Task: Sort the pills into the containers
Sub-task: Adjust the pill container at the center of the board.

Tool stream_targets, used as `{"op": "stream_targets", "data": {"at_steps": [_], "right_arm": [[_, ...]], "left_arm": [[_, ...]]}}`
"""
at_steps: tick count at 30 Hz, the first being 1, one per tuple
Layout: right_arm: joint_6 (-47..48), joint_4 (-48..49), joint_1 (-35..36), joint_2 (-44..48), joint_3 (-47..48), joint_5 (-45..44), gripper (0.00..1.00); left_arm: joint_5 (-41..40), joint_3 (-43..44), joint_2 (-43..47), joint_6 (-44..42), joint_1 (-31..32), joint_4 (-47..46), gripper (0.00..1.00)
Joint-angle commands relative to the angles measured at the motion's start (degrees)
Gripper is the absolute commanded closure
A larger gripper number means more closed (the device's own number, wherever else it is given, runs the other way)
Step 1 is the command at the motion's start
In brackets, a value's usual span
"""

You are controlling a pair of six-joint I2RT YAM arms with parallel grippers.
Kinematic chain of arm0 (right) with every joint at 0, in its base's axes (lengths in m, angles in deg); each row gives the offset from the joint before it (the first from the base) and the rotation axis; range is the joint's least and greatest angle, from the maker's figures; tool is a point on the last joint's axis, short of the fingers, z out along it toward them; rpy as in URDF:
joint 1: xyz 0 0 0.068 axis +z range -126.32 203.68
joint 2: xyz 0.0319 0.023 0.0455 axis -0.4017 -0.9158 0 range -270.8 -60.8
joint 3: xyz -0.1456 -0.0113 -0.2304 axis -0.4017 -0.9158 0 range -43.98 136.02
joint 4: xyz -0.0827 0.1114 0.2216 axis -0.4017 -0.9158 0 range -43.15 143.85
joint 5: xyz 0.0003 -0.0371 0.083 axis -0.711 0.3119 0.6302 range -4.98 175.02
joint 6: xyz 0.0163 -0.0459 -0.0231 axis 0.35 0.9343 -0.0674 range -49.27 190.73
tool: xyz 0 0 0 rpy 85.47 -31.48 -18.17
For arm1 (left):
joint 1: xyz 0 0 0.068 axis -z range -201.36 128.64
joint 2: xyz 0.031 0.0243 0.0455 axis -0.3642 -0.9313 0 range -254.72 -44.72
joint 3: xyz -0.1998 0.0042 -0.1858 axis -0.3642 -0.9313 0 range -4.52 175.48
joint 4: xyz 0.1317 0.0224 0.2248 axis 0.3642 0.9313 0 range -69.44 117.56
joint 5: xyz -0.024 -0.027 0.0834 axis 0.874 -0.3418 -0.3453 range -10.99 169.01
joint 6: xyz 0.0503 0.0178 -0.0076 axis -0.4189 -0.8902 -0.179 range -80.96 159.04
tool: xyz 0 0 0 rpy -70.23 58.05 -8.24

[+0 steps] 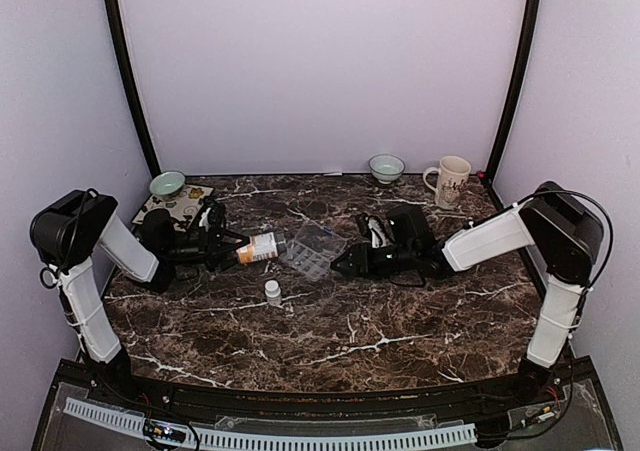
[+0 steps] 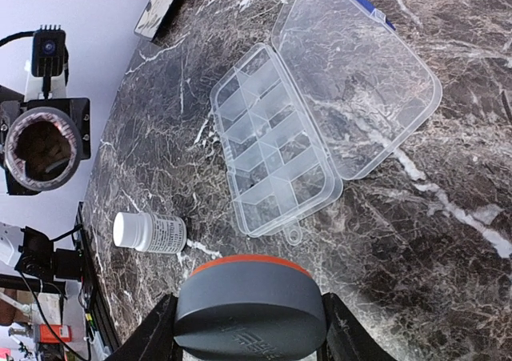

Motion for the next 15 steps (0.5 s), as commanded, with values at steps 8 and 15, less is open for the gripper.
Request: {"op": "stream_targets", "data": {"at_steps": [8, 15], "right_arm": [[2.3, -2.6, 0.4, 3.0, -0.5, -1.8, 0.71], [2.8, -3.5, 0.4, 3.5, 0.3, -2.0, 0.71]], "left_arm": [[-0.3, 1.9, -6.6, 2.4, -1.9, -9.1, 0.95], [-1.6, 3.6, -8.5, -0.2, -2.2, -5.7, 0.95]]}}
